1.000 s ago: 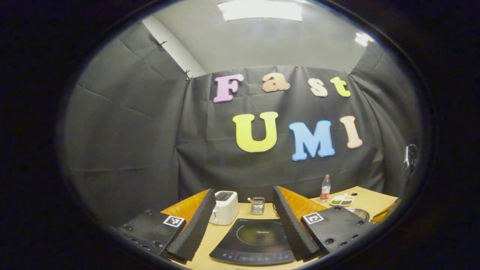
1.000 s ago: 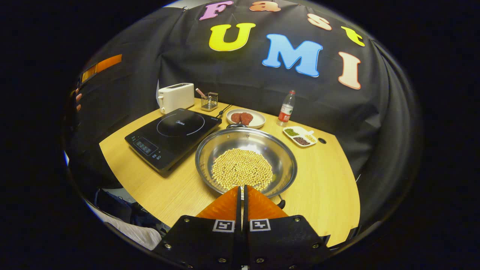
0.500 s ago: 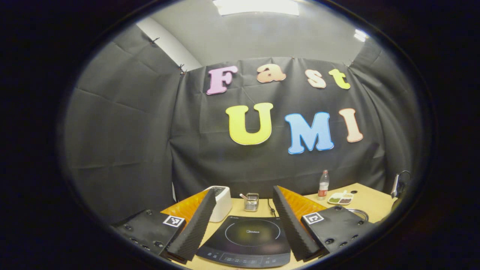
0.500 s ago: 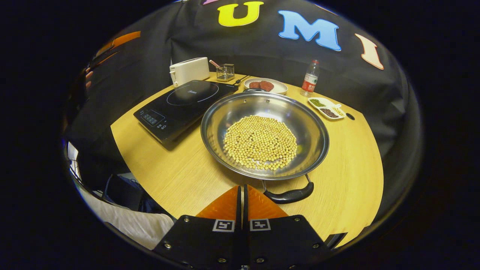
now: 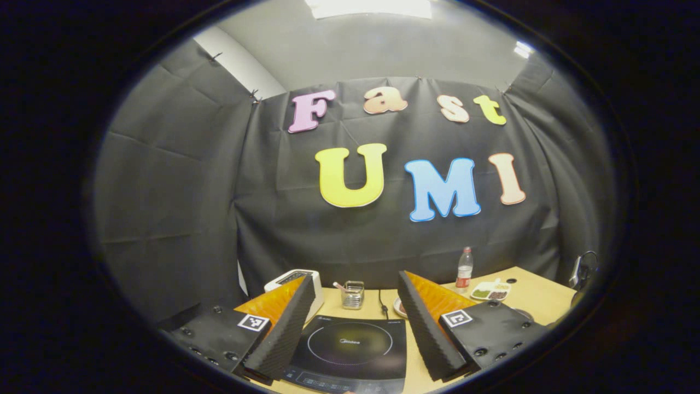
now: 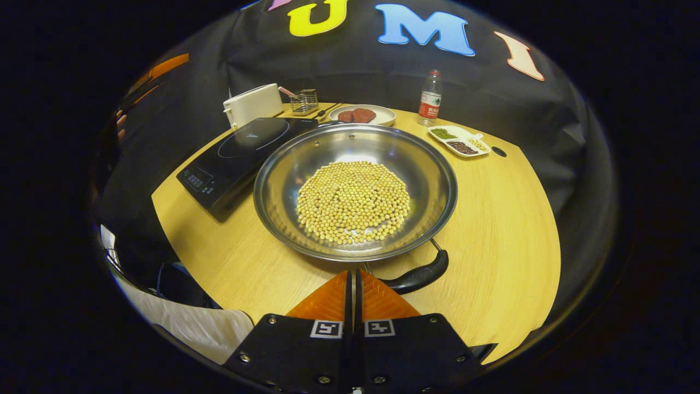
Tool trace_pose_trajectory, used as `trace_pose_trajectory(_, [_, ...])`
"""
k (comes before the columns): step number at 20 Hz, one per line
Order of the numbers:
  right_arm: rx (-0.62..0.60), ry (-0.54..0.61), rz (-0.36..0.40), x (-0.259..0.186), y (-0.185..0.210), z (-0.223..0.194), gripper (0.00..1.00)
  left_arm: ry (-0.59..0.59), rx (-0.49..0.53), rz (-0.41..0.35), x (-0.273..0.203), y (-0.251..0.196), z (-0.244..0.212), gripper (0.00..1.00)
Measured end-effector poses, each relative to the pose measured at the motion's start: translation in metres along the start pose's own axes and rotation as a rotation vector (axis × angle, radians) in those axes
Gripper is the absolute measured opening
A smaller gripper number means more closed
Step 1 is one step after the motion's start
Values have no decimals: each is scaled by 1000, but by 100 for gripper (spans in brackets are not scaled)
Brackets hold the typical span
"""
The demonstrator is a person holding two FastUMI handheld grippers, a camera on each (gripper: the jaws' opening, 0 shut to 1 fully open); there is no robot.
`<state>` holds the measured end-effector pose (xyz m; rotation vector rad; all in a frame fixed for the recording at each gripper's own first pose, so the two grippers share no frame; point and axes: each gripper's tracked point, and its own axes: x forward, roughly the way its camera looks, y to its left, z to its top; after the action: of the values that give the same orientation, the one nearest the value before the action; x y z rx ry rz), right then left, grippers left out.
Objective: First push the handle of the pot to place it horizontally, then grasp the pot with both hands and set it on the induction cooktop.
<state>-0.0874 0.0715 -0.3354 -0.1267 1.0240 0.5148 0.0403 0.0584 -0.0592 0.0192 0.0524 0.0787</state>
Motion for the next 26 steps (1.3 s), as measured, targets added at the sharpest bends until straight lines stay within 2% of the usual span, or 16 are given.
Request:
trace_pose_trajectory(8, [54,-14,-102,12,-57,10,0,19,-12,-11,14,-20,-7,100])
trace_pose_trajectory(11, [78,-24,-145,17,-76,16,1,44,-35,-14,17,-30,-17,92])
trace_pose_trajectory(13, [90,-24,-164,21,-88,19,1,53,-21,-15,19,-35,-22,92])
trace_pose_trajectory(17, [120,-44,-212,31,-114,30,0,75,24,-26,27,-51,-36,100])
trace_pose_trajectory(22, [156,-81,-287,36,-143,41,1,148,34,-49,36,-72,-67,100])
trace_pose_trajectory(26, [162,-169,-303,20,-145,50,1,197,19,-90,44,-90,-89,99])
